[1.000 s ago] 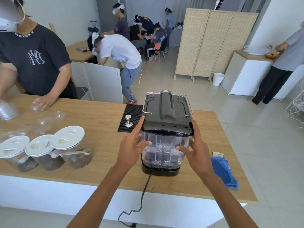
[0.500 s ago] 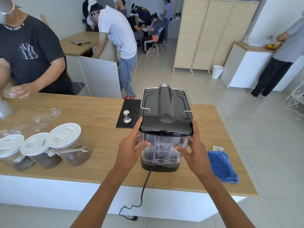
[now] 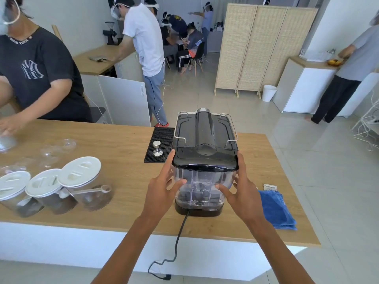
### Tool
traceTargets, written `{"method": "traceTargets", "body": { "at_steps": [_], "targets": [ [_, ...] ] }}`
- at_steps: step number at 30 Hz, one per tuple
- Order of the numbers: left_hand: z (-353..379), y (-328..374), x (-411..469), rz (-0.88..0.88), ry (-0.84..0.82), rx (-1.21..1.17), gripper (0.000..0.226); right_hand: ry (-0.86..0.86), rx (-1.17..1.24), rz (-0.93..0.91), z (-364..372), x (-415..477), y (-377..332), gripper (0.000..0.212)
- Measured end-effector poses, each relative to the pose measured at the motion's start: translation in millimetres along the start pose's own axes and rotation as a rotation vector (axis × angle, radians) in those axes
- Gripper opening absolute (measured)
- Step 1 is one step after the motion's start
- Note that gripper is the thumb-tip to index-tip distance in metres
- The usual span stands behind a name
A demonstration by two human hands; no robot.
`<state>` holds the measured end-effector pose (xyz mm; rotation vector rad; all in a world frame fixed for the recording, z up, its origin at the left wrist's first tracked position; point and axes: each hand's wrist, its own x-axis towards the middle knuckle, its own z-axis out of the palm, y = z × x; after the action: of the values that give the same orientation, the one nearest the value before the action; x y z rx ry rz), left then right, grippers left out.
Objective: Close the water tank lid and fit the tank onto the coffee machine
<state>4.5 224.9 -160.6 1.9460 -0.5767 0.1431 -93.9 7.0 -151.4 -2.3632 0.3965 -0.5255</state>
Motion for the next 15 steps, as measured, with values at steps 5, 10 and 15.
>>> {"method": "traceTargets", "body": {
  "at_steps": [5,10,15],
  "targets": [
    [-4,-2,-1,-0.002,-0.014,0.043,0.085,-0.009,-0.028,-0.035,-3,1,-1,0.115],
    [-5,-3,-6,0.015,-0.031,0.103,0.089,-0.011,0.007,-0.032,-5,-2,8,0.115],
    [3,-49,-30,-0.138,-0.057,0.167,0.074,-0.025,-0.049,0.032,13,-14,44,0.101]
  ]
}}
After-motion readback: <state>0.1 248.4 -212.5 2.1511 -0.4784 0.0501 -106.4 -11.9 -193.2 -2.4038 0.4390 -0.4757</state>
